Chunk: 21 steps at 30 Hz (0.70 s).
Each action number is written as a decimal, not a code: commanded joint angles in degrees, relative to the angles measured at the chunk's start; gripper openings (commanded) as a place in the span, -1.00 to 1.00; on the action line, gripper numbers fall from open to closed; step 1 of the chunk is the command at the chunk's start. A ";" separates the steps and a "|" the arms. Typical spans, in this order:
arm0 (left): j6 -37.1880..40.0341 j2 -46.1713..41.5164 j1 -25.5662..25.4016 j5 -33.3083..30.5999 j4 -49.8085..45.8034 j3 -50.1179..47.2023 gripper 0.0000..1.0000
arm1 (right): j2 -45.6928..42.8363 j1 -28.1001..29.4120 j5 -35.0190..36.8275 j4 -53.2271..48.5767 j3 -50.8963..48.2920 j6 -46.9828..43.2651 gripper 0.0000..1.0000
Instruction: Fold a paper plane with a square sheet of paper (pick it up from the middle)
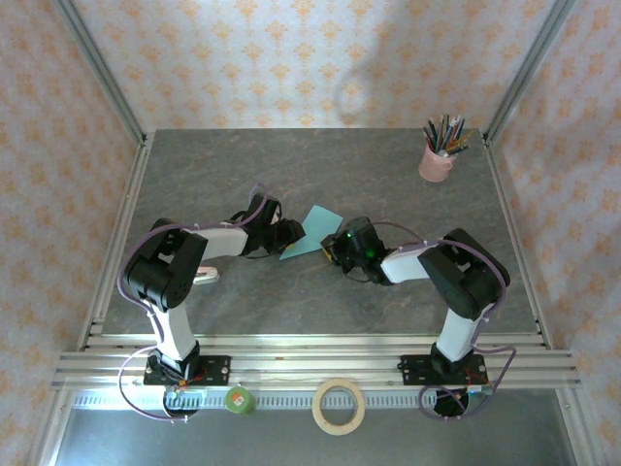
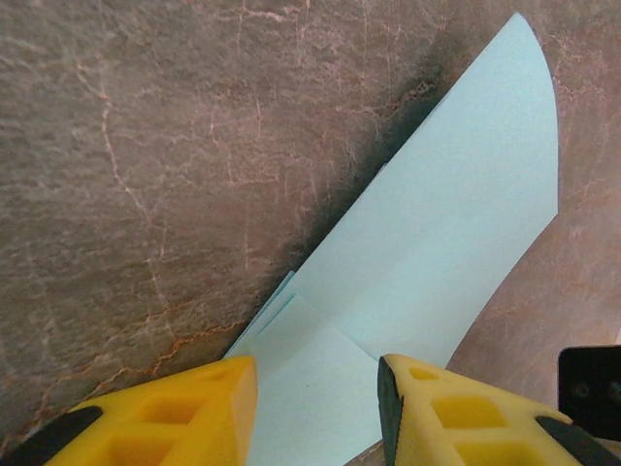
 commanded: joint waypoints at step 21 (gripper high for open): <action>-2.84 0.38 1.94 1.17 -3.78 -0.48 -0.14 | 1.44 0.27 3.34 -6.42 3.59 -1.38 -0.49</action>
